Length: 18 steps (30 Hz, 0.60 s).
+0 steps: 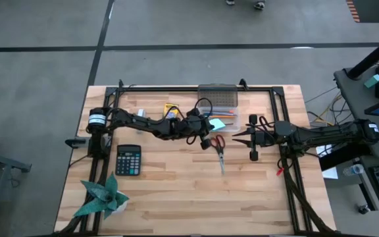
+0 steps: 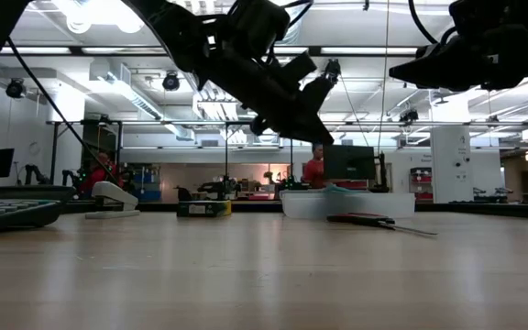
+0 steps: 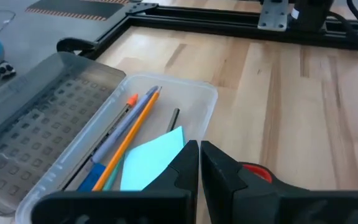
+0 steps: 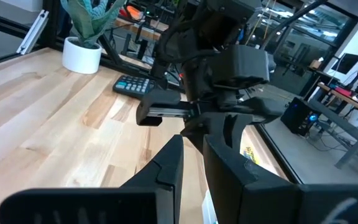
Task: Pack school essentials
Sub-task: Put the blue sticky notes into the transparent supply box
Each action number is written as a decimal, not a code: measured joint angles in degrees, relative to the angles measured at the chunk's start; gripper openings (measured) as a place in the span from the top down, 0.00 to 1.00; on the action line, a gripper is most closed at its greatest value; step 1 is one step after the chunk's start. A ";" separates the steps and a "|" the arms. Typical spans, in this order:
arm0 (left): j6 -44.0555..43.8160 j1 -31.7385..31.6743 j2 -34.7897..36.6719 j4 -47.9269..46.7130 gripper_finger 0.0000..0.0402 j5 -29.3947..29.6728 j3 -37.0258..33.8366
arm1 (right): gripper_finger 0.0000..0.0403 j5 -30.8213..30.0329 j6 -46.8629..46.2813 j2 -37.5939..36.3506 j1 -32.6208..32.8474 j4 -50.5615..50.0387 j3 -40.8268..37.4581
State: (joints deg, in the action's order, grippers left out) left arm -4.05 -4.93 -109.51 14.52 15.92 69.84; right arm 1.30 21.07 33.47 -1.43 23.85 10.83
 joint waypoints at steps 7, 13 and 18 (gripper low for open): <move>-1.90 0.07 -1.48 2.66 1.00 0.71 -0.98 | 0.87 -0.56 -0.85 0.09 0.02 -0.02 0.00; 4.07 0.67 -1.00 9.56 1.00 0.83 -1.12 | 0.90 -5.48 -6.30 1.49 -0.09 -7.22 2.74; 12.05 0.79 3.86 10.53 1.00 0.85 -1.62 | 0.96 -6.61 -16.31 5.29 -0.11 -23.54 11.00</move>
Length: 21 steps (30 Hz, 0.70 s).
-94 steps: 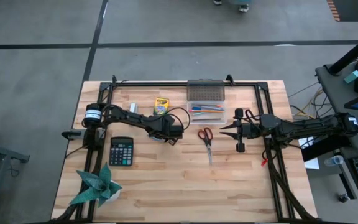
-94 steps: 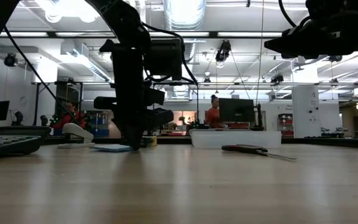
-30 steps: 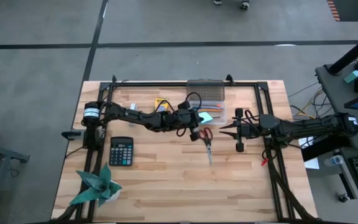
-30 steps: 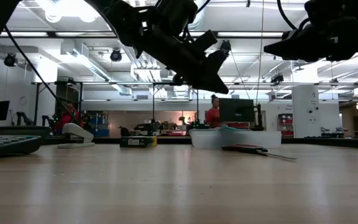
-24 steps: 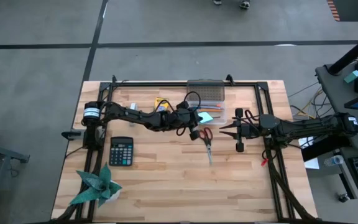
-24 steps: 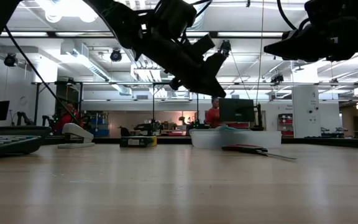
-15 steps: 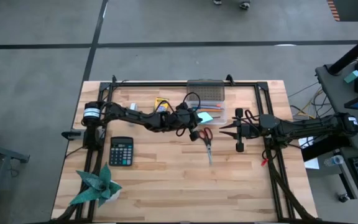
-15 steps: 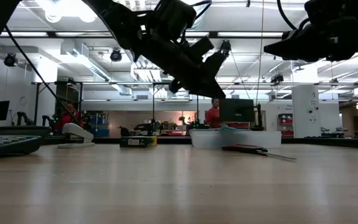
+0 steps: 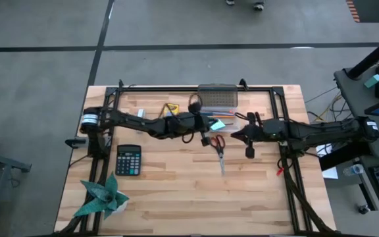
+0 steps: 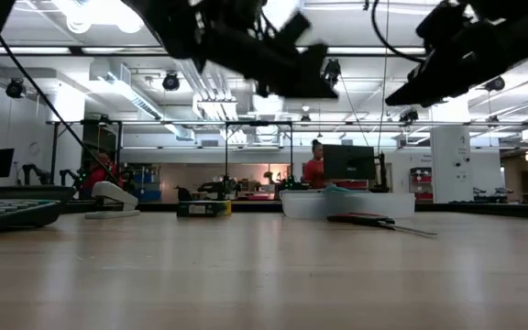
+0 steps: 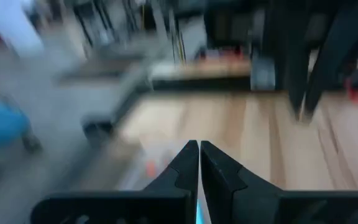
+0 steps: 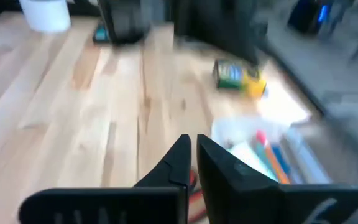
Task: Pack school essentials
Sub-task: Put the blue sticky notes into the transparent supply box
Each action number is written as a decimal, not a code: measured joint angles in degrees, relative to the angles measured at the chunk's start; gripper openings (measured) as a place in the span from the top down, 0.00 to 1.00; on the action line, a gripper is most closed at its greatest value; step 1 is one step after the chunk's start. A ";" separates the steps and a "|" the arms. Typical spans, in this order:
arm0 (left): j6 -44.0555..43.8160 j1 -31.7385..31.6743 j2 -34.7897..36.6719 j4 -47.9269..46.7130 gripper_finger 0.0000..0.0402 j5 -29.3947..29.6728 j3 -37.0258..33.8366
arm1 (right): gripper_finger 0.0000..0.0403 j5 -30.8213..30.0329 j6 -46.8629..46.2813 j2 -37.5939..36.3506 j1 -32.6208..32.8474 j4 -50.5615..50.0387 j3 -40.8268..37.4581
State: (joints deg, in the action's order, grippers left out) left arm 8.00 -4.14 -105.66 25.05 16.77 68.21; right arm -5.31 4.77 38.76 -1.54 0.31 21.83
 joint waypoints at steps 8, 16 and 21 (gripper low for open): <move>13.30 -1.78 9.57 2.04 1.00 0.01 -2.53 | 0.98 -0.74 -6.97 10.84 -2.30 -13.75 12.41; 18.49 -3.28 11.20 16.29 1.00 -0.26 -10.74 | 0.98 2.70 -4.98 24.47 -7.46 -14.46 16.61; 21.70 -3.86 11.22 30.44 1.00 -0.16 -16.16 | 0.98 2.81 -3.84 31.84 -9.93 -8.66 17.46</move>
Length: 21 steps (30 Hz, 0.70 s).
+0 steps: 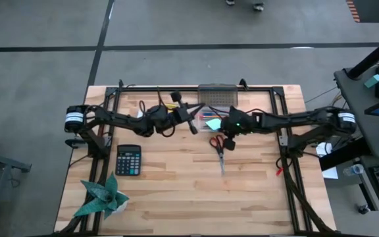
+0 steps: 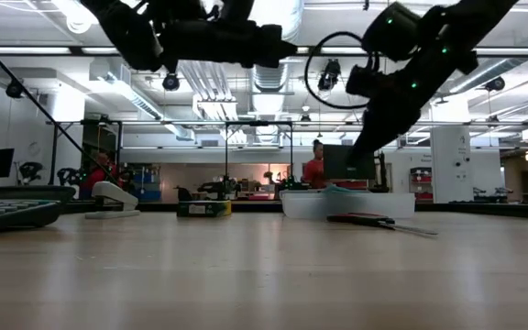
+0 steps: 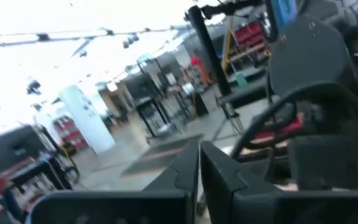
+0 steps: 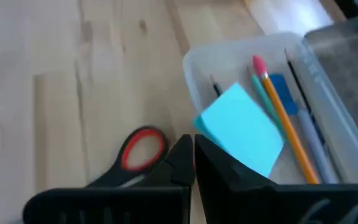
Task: Pack school essentials
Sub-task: Put the blue sticky notes into the transparent supply box
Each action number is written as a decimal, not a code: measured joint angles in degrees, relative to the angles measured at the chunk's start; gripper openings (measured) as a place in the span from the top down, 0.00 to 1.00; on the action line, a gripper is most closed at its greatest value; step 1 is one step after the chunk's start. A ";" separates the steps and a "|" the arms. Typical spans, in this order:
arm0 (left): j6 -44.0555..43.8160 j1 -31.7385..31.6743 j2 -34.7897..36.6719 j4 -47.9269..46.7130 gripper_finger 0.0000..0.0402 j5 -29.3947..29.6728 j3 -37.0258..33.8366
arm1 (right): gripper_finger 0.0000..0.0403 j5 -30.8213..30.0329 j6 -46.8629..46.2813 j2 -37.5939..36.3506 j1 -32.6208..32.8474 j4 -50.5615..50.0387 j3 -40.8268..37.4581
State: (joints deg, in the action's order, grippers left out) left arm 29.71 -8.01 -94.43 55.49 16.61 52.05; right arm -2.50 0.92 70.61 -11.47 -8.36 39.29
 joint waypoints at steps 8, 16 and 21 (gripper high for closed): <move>0.79 -0.14 3.82 2.01 1.00 0.32 -3.32 | 0.98 0.07 0.50 6.97 -0.95 4.43 1.88; 1.14 -0.14 8.58 1.97 1.00 0.34 -7.20 | 0.98 -0.51 -1.80 10.19 -0.95 6.26 1.86; 1.19 -0.09 11.34 2.12 1.00 0.34 -9.38 | 0.98 -0.57 -1.81 10.13 -0.95 9.24 1.84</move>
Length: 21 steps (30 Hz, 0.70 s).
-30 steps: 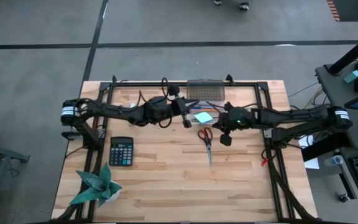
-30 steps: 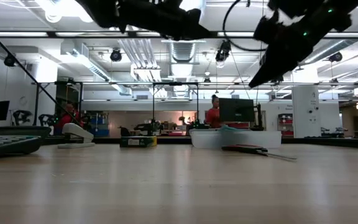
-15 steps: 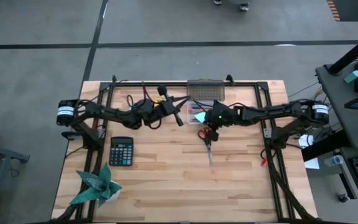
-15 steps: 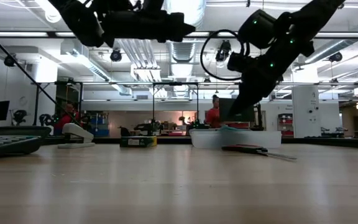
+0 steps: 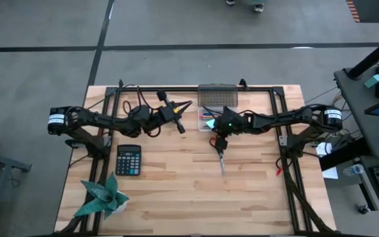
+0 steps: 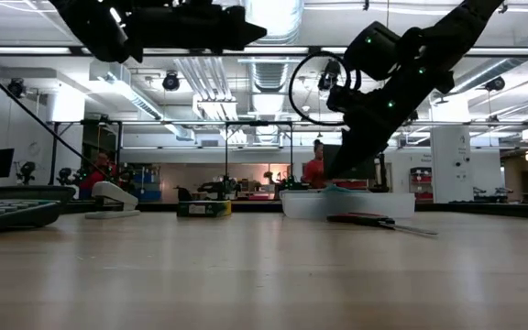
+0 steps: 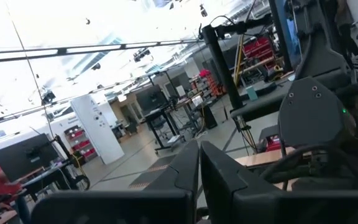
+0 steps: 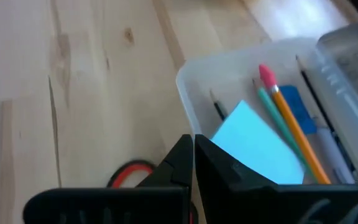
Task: Pack school essentials
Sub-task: Put the blue sticky notes into the transparent supply box
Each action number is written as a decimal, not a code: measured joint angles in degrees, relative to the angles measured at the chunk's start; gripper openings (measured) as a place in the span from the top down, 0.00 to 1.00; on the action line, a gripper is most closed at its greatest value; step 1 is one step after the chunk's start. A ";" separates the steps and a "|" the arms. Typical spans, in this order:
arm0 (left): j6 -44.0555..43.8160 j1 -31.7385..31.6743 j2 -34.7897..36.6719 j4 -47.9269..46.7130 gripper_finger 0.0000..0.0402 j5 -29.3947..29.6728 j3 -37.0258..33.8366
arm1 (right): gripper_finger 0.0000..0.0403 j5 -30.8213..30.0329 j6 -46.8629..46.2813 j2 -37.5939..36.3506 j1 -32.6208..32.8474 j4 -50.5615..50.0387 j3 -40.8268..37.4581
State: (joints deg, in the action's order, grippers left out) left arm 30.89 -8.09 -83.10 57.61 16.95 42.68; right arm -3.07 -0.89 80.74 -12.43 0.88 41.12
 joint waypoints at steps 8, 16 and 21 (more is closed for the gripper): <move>0.02 -0.01 2.56 0.05 1.00 0.00 -1.89 | 0.98 -1.45 0.44 -0.05 -0.11 1.03 -0.04; 0.00 -0.01 2.59 -0.03 1.00 0.00 -1.88 | 0.98 -1.47 0.44 0.91 -0.24 1.32 -0.13; 0.02 -0.01 2.59 0.02 1.00 0.00 -1.88 | 0.98 -1.49 0.42 1.14 -0.26 1.26 -0.13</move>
State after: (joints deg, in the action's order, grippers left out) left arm 30.91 -8.10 -80.51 57.63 16.95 40.80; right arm -4.56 -0.47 81.88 -12.69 2.14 40.99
